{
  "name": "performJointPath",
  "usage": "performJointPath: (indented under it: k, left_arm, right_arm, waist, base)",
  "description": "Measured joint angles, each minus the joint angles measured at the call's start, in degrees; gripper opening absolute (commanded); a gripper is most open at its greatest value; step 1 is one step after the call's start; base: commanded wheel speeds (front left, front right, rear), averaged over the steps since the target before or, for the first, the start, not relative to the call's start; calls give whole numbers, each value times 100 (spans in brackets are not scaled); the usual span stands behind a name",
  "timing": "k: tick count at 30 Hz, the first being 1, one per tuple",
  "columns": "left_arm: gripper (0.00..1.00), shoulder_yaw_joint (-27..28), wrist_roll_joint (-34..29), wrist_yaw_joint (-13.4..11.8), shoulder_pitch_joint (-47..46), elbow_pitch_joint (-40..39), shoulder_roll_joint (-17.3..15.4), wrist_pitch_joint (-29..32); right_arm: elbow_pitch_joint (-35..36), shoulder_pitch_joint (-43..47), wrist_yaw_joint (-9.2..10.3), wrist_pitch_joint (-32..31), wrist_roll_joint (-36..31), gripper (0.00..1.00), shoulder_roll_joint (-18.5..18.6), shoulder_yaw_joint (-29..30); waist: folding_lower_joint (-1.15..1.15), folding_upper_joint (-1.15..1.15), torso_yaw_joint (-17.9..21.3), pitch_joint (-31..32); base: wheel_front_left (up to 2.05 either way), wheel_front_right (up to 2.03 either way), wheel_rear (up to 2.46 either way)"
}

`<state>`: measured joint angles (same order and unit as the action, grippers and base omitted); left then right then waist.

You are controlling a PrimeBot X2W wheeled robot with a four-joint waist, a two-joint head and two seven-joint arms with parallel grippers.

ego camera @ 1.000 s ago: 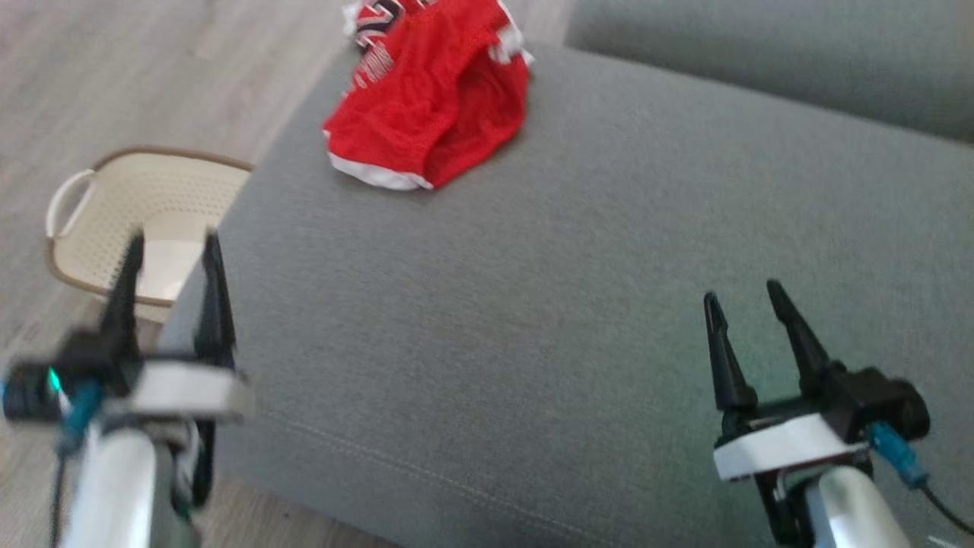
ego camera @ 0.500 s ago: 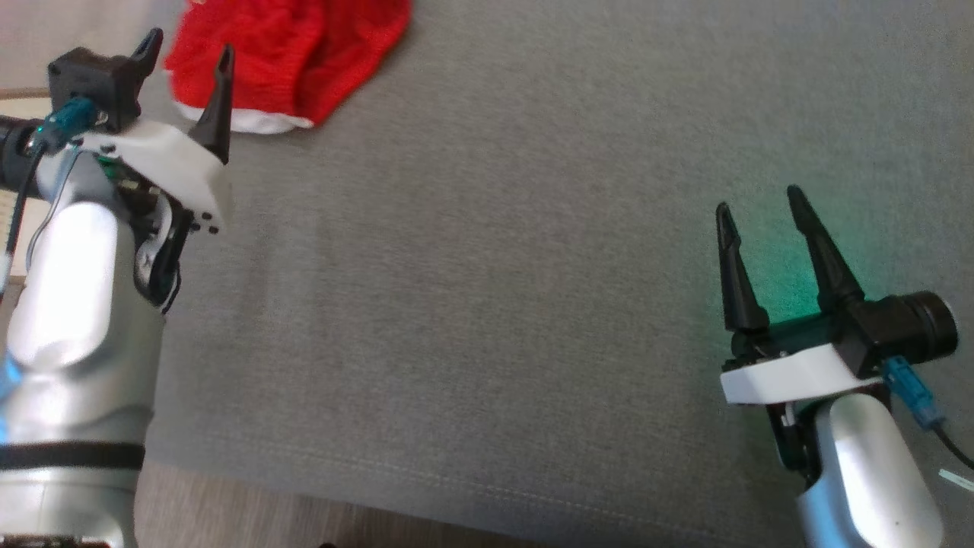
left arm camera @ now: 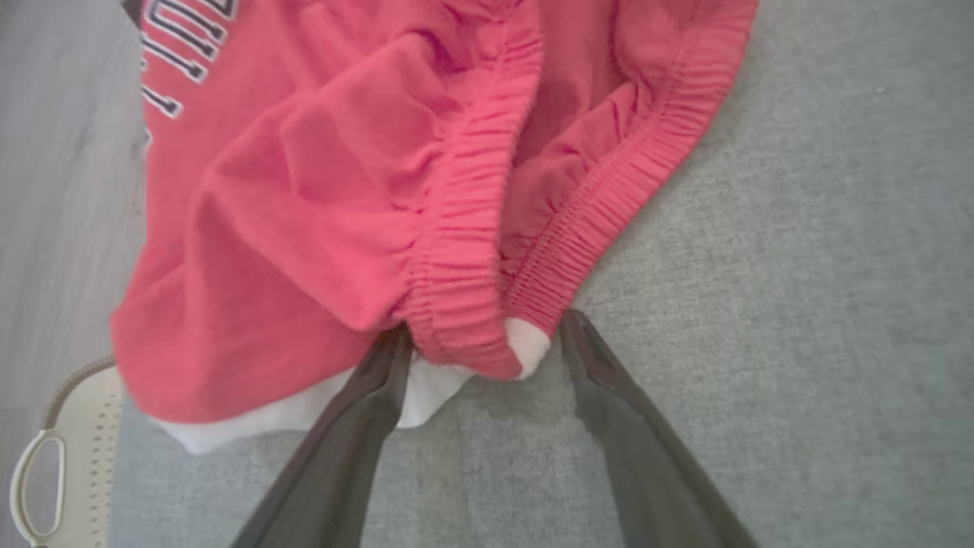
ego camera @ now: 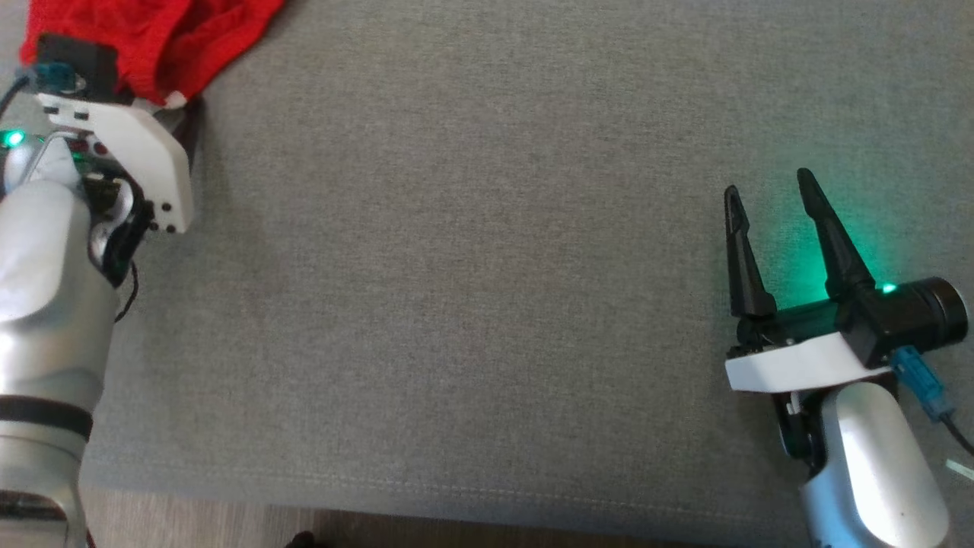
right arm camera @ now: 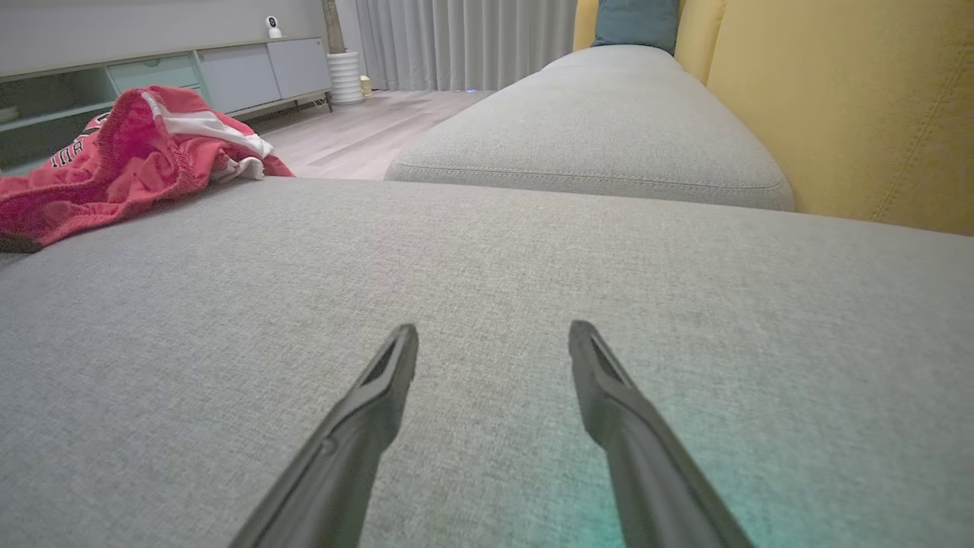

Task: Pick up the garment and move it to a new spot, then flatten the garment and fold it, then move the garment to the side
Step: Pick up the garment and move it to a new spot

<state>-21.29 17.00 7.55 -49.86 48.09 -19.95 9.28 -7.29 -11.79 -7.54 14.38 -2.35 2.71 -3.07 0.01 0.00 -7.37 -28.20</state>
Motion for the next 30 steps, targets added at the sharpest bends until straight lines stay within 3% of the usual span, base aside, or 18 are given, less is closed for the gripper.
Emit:
performJointPath:
  k: [3,4,5,7,19,30]
  left_arm:
    - [100,-23,107,0,-104,145,-4,77]
    - [89,-23,133,1,-124,180,-10,70]
    - [52,-25,140,1,-136,218,-10,60]
    - [0,-42,138,1,-152,288,-9,9]
    - [0,-187,55,-57,-431,408,-179,-400]
    - [0,-335,-136,-108,-719,-211,-324,-749]
  right_arm:
    - [9,-64,0,0,26,100,0,0]
    - [11,-67,0,0,26,100,0,-2]
    - [10,-65,0,0,29,100,0,-1]
    - [9,-65,0,0,35,100,0,5]
    - [-76,-55,0,0,174,100,0,-5]
    - [-174,12,0,0,346,100,0,-2]
  waist:
    - [0,0,50,-23]
    - [0,0,59,-23]
    - [0,0,64,-18]
    - [0,0,68,7]
    - [0,0,5,420]
    - [-1,0,47,964]
  base:
    - [0,0,0]
    - [0,0,0]
    - [0,0,0]
    - [0,0,0]
    - [0,0,0]
    - [0,0,0]
